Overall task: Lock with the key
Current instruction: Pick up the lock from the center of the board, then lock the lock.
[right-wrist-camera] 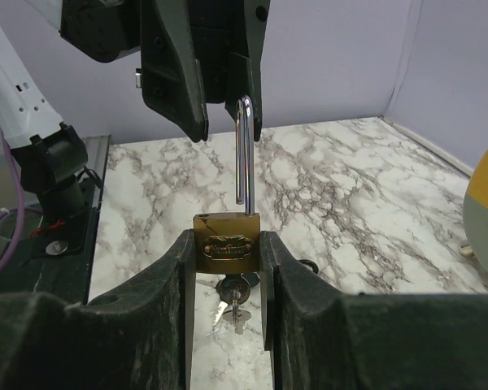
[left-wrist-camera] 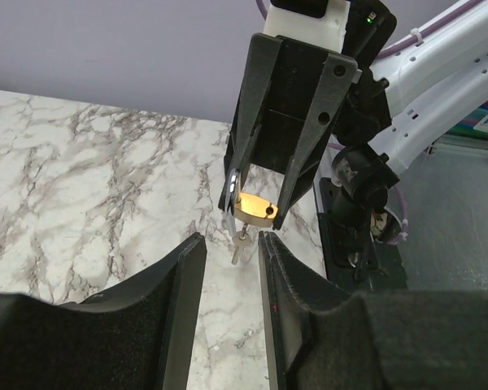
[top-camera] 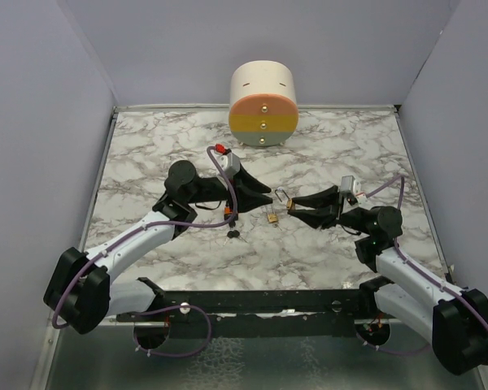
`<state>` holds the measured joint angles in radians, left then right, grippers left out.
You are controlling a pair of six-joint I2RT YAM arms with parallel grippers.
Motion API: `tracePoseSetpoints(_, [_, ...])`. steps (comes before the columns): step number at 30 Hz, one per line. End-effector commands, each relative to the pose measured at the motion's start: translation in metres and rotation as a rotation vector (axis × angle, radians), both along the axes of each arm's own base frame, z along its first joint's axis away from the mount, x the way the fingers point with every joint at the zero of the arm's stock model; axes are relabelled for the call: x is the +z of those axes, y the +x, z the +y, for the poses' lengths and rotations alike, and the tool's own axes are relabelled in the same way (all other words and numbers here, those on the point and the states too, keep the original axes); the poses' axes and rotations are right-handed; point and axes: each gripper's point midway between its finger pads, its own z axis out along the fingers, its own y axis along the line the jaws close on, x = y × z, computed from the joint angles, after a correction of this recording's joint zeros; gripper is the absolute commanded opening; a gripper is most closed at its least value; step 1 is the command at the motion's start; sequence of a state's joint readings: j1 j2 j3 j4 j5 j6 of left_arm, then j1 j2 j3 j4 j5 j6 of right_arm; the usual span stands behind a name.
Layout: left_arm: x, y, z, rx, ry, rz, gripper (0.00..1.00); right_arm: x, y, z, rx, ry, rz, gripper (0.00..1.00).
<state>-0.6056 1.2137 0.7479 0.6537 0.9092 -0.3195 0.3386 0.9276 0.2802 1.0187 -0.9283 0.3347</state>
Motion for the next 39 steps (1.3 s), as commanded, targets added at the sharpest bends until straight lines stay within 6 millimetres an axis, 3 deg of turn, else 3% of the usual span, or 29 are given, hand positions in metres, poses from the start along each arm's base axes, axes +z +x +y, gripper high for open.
tracePoseSetpoints(1, [0.016, -0.005, -0.009, -0.047, -0.033, -0.052, 0.36, 0.009, 0.005, -0.001, -0.026, 0.009, -0.032, 0.01])
tracePoseSetpoints(9, [0.013, -0.005, -0.022, -0.073, -0.039, -0.047, 0.34, 0.007, 0.008, -0.001, -0.032, 0.005, -0.023, 0.01])
tracePoseSetpoints(24, [0.02, -0.007, -0.024, -0.064, -0.069, -0.042, 0.11, 0.005, 0.019, -0.003, -0.08, 0.0, -0.002, 0.01])
tracePoseSetpoints(33, [0.025, 0.013, -0.025, 0.051, -0.1, 0.098, 0.08, 0.021, 0.024, 0.003, -0.139, -0.015, -0.05, 0.01])
tracePoseSetpoints(39, [0.031, 0.026, -0.022, 0.141, -0.115, 0.158, 0.03, 0.027, 0.025, 0.022, -0.23, -0.054, -0.13, 0.01])
